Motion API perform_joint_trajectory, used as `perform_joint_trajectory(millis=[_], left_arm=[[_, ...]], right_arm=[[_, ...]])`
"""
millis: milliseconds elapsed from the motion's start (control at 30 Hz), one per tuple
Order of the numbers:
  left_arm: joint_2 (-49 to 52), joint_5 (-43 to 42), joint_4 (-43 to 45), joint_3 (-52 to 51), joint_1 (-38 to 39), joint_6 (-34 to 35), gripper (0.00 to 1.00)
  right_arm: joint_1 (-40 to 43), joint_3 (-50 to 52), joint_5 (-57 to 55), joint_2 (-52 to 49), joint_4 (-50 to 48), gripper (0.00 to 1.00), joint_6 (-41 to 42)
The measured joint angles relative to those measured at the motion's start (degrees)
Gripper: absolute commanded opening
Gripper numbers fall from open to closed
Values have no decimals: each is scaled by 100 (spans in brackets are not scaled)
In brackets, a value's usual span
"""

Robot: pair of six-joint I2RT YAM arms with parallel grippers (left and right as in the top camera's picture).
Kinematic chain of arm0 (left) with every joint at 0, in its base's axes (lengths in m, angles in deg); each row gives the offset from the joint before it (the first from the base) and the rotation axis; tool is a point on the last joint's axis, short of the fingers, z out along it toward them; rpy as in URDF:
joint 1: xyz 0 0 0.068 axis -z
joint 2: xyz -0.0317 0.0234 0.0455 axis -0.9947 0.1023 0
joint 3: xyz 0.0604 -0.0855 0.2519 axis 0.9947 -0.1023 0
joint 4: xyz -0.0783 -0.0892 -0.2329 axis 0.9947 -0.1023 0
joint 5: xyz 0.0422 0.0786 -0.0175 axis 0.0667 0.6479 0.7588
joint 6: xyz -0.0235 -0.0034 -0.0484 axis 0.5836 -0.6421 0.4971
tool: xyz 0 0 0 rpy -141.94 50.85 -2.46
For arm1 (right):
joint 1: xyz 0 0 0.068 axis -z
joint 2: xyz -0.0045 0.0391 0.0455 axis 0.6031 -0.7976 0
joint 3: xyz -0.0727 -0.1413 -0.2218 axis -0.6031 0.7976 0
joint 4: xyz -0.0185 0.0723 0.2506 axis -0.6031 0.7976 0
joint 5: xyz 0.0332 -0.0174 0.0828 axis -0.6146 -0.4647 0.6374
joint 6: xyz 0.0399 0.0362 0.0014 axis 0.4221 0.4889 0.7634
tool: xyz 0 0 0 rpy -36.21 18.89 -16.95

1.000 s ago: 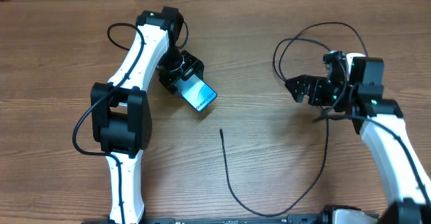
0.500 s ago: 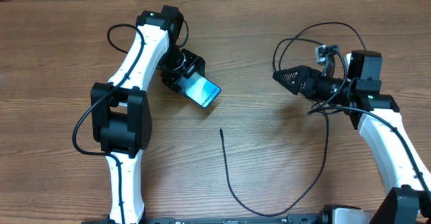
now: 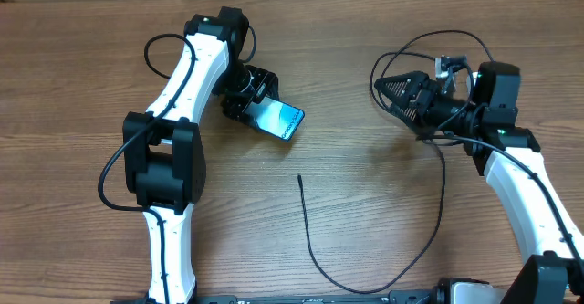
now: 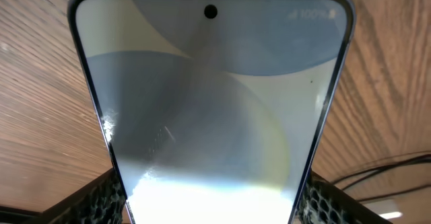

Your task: Plug charger to phone and switch on socket

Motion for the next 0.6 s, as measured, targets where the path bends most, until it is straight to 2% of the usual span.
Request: perform_joint_trajectory(millis=[133, 333, 600], left_arm=[[0, -116, 94, 0, 0, 138, 4], [0, -205, 103, 0, 0, 197, 4], [0, -520, 131, 0, 15, 450, 4]], right_arm=[[-380, 0, -282, -81, 28, 100, 221], [-1165, 0, -431, -640, -564, 99, 776], [-1923, 0, -1244, -752, -654, 98, 940]])
